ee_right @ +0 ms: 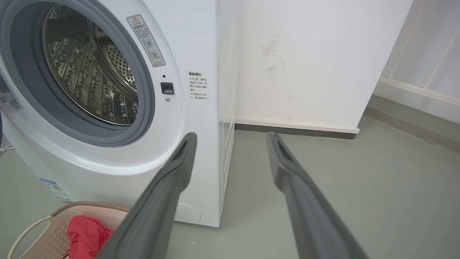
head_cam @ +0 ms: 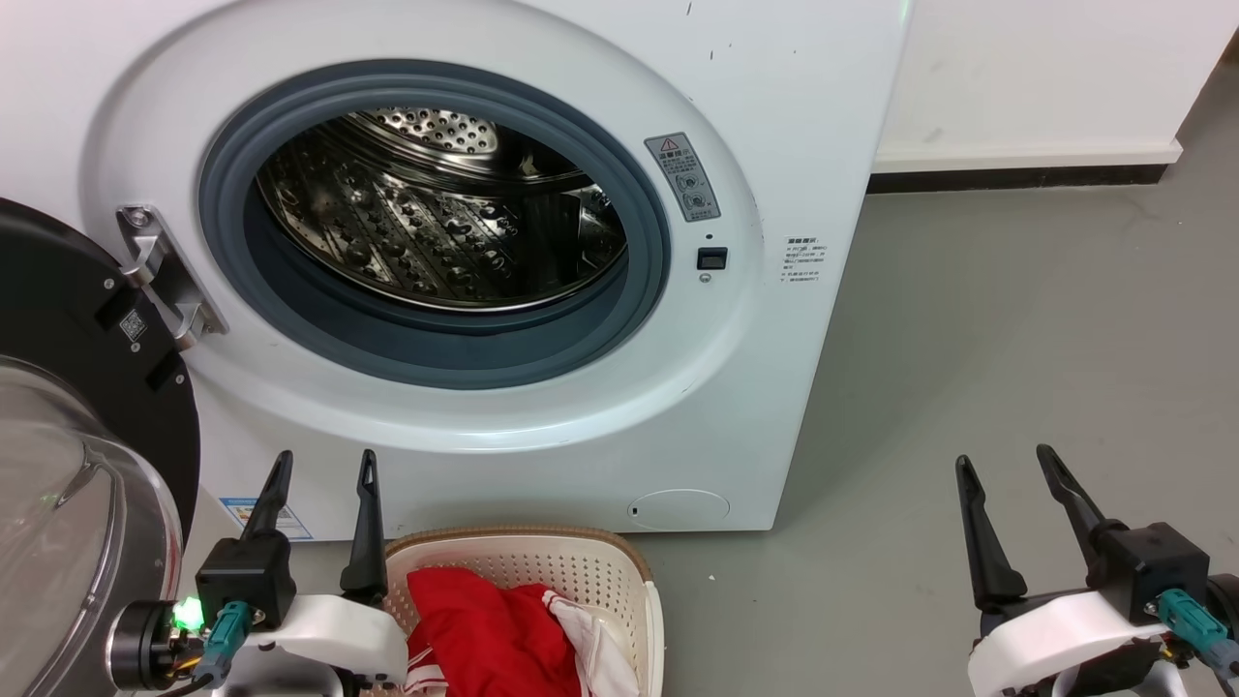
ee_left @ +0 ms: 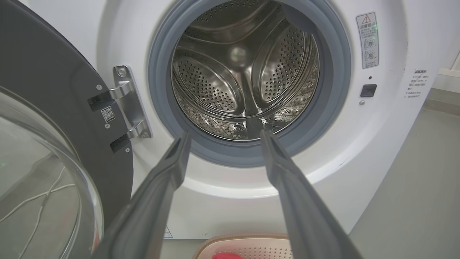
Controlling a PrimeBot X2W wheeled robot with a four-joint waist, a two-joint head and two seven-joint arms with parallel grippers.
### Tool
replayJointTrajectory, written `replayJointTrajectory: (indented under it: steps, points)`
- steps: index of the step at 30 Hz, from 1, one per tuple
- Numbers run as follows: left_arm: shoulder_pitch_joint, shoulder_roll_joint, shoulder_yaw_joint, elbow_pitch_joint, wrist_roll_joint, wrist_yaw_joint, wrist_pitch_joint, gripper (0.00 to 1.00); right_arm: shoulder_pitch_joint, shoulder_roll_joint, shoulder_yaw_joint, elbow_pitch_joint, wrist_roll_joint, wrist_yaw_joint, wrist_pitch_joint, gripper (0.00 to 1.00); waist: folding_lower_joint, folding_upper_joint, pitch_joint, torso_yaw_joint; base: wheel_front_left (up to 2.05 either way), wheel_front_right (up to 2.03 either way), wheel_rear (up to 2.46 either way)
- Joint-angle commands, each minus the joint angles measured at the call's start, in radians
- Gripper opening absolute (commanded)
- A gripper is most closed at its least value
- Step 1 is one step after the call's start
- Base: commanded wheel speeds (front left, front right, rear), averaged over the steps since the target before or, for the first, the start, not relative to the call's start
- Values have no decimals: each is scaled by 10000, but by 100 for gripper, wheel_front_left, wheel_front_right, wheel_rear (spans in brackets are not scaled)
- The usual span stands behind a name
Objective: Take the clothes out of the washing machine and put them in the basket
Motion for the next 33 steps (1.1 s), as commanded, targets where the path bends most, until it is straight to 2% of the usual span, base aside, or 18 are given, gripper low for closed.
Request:
replayJointTrajectory:
  steps: [1,27,28,31,33]
  points:
    - [96,-17,-16,28,-14,37,42,100,97,2,15,-62,-18,-7,-10,100,1,0,-16,-7,0,0,0]
    - [-1,82,-166,204,-276,330,12,100,80,1,112,-53,-15,-7,36,100,1,0,54,-64,0,0,0]
    - [33,36,-159,217,-238,309,27,0,22,2,115,-48,-2,0,59,0,2,0,56,-65,0,0,0]
    - [48,-14,-103,511,-341,292,76,0,74,6,148,170,109,0,46,0,2,0,57,-65,0,0,0]
    - [-69,-23,14,645,-743,255,223,0,69,1,162,188,591,0,47,0,2,0,54,-62,0,0,0]
